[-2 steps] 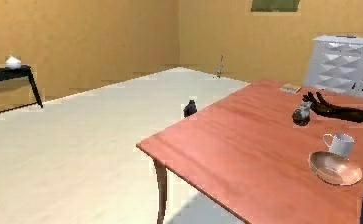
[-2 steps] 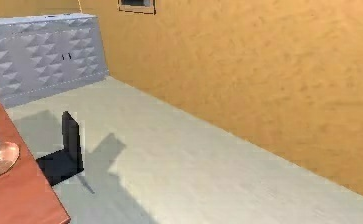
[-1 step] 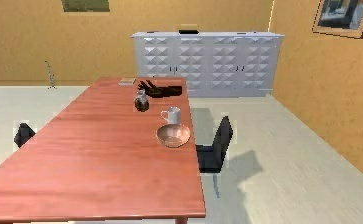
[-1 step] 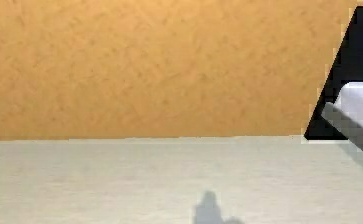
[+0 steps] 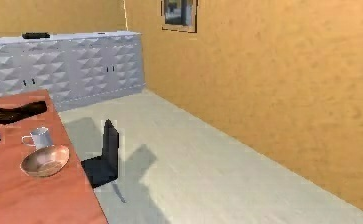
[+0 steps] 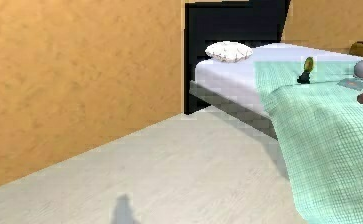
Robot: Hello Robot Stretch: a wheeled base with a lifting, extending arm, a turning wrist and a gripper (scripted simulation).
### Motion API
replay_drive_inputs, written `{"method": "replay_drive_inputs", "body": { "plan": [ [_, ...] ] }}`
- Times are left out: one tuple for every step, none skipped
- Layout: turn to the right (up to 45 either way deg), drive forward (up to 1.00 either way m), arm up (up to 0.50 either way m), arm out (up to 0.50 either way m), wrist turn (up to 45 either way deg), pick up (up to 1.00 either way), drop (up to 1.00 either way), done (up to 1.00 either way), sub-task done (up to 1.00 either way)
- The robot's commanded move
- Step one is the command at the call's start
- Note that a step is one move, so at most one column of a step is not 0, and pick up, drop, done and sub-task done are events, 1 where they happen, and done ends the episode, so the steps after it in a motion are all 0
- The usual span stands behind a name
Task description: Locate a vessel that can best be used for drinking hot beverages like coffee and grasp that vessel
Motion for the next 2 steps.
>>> {"method": "replay_drive_inputs", "body": {
  "plan": [
    [0.0,0.55,0.0,0.0,0.0,0.0,0.0,0.0,0.0],
    [-36.0,0.0,0.0,0.0,0.0,0.0,0.0,0.0,0.0]
  ]
}}
